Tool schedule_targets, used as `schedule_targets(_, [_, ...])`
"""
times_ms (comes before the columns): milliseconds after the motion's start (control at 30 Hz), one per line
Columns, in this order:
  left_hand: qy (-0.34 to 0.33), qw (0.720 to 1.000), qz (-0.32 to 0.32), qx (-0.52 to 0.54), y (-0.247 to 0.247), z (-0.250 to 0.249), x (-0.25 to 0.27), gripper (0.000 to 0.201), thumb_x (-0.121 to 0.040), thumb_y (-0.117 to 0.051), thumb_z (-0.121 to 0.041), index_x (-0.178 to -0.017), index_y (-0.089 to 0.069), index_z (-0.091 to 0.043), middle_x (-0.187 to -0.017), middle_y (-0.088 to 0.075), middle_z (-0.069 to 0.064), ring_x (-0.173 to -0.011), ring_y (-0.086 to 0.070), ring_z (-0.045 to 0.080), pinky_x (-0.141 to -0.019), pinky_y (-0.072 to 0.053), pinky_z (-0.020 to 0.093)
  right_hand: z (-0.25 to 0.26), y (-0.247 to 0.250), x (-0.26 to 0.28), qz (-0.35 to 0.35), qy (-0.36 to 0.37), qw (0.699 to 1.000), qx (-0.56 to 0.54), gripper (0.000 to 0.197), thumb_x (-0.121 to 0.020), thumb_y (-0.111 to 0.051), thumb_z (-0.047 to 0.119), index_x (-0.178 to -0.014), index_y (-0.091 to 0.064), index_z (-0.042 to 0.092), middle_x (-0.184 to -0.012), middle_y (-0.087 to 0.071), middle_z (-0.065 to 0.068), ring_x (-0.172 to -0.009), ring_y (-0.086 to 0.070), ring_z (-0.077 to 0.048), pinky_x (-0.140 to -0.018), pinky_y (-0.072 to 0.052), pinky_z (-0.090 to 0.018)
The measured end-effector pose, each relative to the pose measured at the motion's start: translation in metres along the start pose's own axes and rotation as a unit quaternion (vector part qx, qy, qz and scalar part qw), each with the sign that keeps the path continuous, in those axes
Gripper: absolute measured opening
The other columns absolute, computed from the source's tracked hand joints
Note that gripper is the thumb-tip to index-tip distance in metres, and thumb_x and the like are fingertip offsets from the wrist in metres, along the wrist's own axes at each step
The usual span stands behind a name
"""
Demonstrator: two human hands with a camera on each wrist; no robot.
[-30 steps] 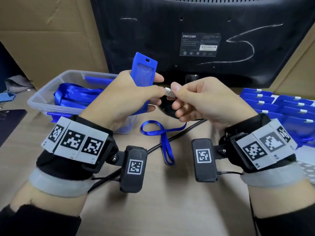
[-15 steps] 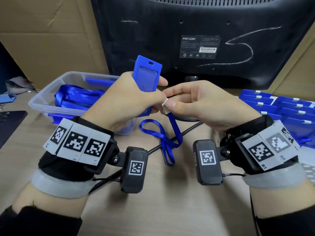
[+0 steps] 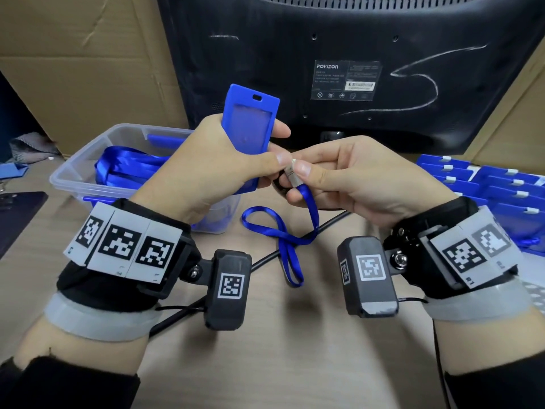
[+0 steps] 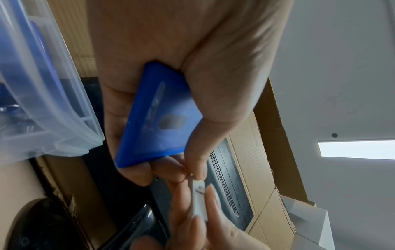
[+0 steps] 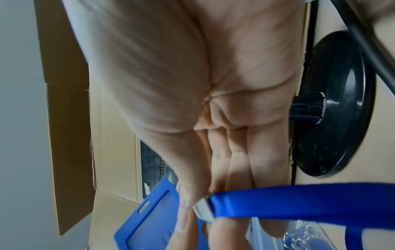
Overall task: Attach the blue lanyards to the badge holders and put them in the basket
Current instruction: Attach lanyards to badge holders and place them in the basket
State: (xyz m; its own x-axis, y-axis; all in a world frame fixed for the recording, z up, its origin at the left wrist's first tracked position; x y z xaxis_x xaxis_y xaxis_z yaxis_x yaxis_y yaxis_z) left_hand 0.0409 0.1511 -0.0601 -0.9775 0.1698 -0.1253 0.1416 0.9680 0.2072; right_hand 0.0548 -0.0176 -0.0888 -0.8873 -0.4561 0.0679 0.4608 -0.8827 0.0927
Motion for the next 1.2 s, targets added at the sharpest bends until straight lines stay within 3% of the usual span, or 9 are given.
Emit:
schedule_targets(67, [0.002, 1.000, -0.006, -0.006, 0.000, 0.000, -0.001, 0.026, -0.093, -0.077, -0.010, -0.118, -0.071, -0.015, -0.079, -0.077, -0.001, -0.072, -0.072, 0.011, -0.071, -0.061, 0.022, 0.000, 0.001, 0.000, -0.012, 0.003, 1.000, 0.001, 0.027, -0.095, -0.071, 0.015, -0.120, -0.074, 0.006, -0.105, -0.080, -0.014, -0.093, -0.079, -0.027, -0.076, -0.061, -0.026])
schedule_targets(200, [0.007, 1.000, -0.015, -0.016, 0.001, -0.001, -0.002, 0.026, -0.091, -0.077, -0.010, -0.115, -0.071, -0.016, -0.075, -0.074, -0.001, -0.068, -0.068, 0.011, -0.069, -0.061, 0.024, 0.002, 0.000, 0.000, -0.019, 0.022, 0.999, 0.014, 0.035, -0.085, -0.079, 0.015, -0.119, -0.073, 0.009, -0.106, -0.080, -0.015, -0.100, -0.079, -0.031, -0.091, -0.062, -0.042])
schedule_targets(300, [0.007, 0.999, -0.017, -0.027, 0.001, -0.002, -0.001, 0.025, -0.091, -0.076, -0.009, -0.114, -0.072, -0.017, -0.075, -0.072, 0.004, -0.067, -0.067, 0.013, -0.069, -0.061, 0.028, 0.004, -0.001, 0.001, -0.021, 0.029, 0.999, 0.020, 0.037, -0.081, -0.081, 0.014, -0.117, -0.073, 0.010, -0.104, -0.080, -0.015, -0.099, -0.079, -0.031, -0.094, -0.062, -0.047])
schedule_targets(433, [0.002, 0.999, -0.021, -0.043, 0.002, -0.003, -0.001, 0.027, -0.090, -0.075, -0.007, -0.115, -0.071, -0.017, -0.077, -0.073, 0.008, -0.067, -0.066, 0.011, -0.069, -0.061, 0.026, 0.005, -0.001, 0.001, -0.036, 0.031, 0.998, 0.043, 0.032, -0.087, -0.080, 0.009, -0.118, -0.073, 0.008, -0.101, -0.081, -0.015, -0.097, -0.079, -0.030, -0.093, -0.063, -0.047])
schedule_targets(600, [0.008, 0.999, -0.019, -0.050, 0.006, -0.001, 0.000, 0.025, -0.088, -0.078, -0.008, -0.111, -0.073, -0.018, -0.082, -0.077, 0.009, -0.070, -0.069, 0.019, -0.073, -0.064, 0.031, 0.006, 0.002, 0.001, -0.055, 0.036, 0.996, 0.068, 0.032, -0.086, -0.081, 0.007, -0.117, -0.073, 0.006, -0.098, -0.081, -0.014, -0.094, -0.080, -0.029, -0.094, -0.062, -0.050])
schedule_targets(833, [0.012, 0.997, -0.012, -0.073, 0.006, 0.000, 0.001, 0.023, -0.088, -0.079, -0.008, -0.109, -0.071, -0.016, -0.086, -0.077, 0.015, -0.069, -0.070, 0.021, -0.071, -0.064, 0.028, 0.009, 0.004, 0.001, -0.069, 0.059, 0.987, 0.130, 0.025, -0.087, -0.083, 0.014, -0.112, -0.078, 0.011, -0.094, -0.082, -0.011, -0.093, -0.080, -0.025, -0.095, -0.062, -0.050])
schedule_targets(1100, [0.013, 0.995, -0.010, -0.100, 0.008, 0.001, 0.001, 0.024, -0.087, -0.077, -0.007, -0.107, -0.071, -0.017, -0.085, -0.077, 0.016, -0.068, -0.070, 0.019, -0.070, -0.063, 0.023, 0.006, 0.008, -0.002, -0.082, 0.068, 0.986, 0.130, 0.024, -0.087, -0.082, 0.014, -0.110, -0.078, 0.012, -0.094, -0.082, -0.010, -0.092, -0.080, -0.024, -0.092, -0.063, -0.046])
schedule_targets(1200, [0.010, 0.994, -0.012, -0.111, 0.006, 0.001, 0.001, 0.024, -0.086, -0.076, -0.004, -0.104, -0.072, -0.018, -0.083, -0.077, 0.015, -0.070, -0.072, 0.026, -0.070, -0.063, 0.025, 0.008, 0.014, -0.002, -0.101, 0.082, 0.983, 0.127, 0.017, -0.088, -0.082, 0.012, -0.105, -0.080, 0.015, -0.092, -0.082, -0.010, -0.090, -0.080, -0.023, -0.092, -0.063, -0.041])
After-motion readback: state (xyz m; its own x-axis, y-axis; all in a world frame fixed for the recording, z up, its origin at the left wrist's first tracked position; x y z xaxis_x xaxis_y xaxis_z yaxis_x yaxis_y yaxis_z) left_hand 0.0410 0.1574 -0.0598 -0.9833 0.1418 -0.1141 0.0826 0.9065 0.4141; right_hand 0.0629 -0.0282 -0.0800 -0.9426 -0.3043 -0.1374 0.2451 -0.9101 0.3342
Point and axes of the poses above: each hand's wrist, its own x-axis away from the middle knuckle, its own y-axis out of the back of the hand, z = x × y, the point moved 7 cm from there along -x, towards the middle knuckle
